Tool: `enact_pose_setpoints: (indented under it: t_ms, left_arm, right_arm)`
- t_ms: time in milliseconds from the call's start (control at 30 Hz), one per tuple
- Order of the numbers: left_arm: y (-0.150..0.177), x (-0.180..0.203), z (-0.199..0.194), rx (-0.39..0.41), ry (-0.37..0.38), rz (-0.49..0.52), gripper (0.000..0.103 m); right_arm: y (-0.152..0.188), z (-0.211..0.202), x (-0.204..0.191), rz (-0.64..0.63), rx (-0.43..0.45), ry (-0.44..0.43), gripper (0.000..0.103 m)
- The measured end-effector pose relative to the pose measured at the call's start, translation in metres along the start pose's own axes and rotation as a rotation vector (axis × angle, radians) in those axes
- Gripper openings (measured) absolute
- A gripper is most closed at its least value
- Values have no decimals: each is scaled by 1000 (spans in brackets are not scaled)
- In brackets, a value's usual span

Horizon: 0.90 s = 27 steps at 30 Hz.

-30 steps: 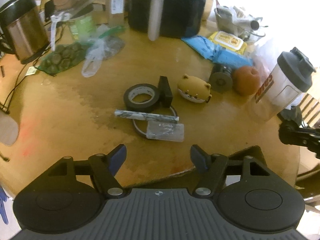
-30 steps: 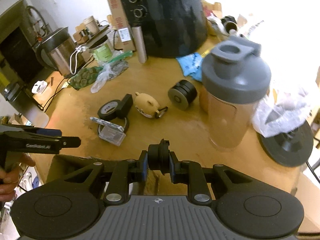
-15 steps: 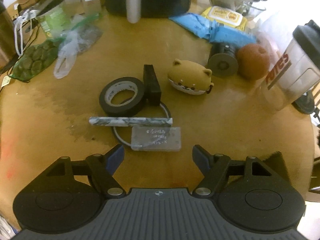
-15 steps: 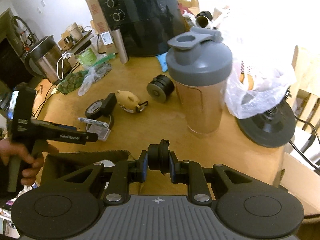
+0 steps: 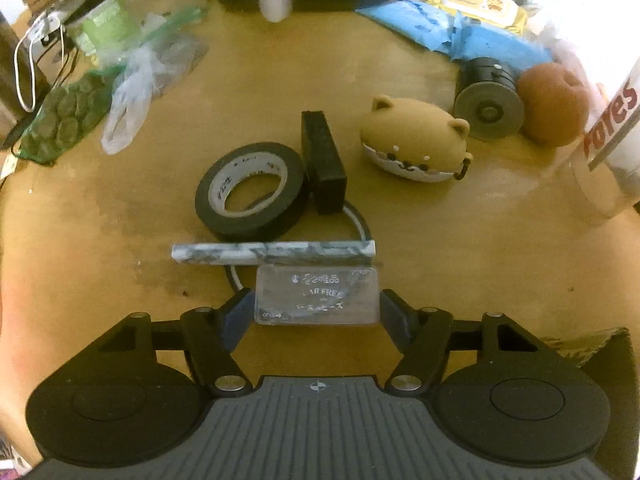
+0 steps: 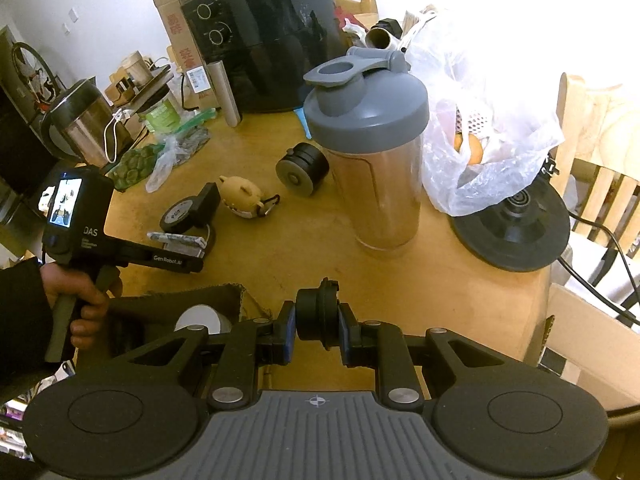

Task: Organize rigid objects
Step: 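Grasp the clear plastic case with the left gripper, then lower the clear case into the box and open the left gripper while the right holds the black piece above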

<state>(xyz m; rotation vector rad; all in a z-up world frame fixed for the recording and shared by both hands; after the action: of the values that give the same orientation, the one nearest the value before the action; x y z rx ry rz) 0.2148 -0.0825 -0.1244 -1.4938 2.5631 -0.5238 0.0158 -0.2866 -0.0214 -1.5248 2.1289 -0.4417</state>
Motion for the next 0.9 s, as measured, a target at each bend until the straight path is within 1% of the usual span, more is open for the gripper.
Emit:
enact_pose_setpoints:
  t_ms: [167,367,567,667,800,900]
  left_arm:
    - [7,-5,-13,22,19,-28,67]
    - [19,-11,-42,72,47,-68,67]
    - [28,-13,-68,114,57,-101,67]
    - [31,-12,-84,139,61,-114,67]
    - [30,-9,-105,184,85,-137,67]
    - [23,-6,-116,237,102,-148,67]
  right_arm:
    - [0,3,-4,-9,-2,-17,24]
    - [-3,9,-17,-37,-5,-42,24]
    - [-11,18,-29,-61,-20,-70,24]
    - [-20,20,-38,-77,-28,-94,24]
    - [-43,15,-52,-103,-12,-143,24]
    - [-62,5,-64,-148,34,-168,24]
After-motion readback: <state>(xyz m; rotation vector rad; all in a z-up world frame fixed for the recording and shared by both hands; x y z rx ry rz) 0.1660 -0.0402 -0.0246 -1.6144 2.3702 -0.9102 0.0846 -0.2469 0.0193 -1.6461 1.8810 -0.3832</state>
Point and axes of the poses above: each gripper's, at about its wrist camera, not at the fingertips, and z roughly the way its jaws point, x to its right, y to its underside, the point moved 1 cm from there along z, roughly the way its jaws point, and after that the axes turned 7 degrees about y, right-handed, at the moved point
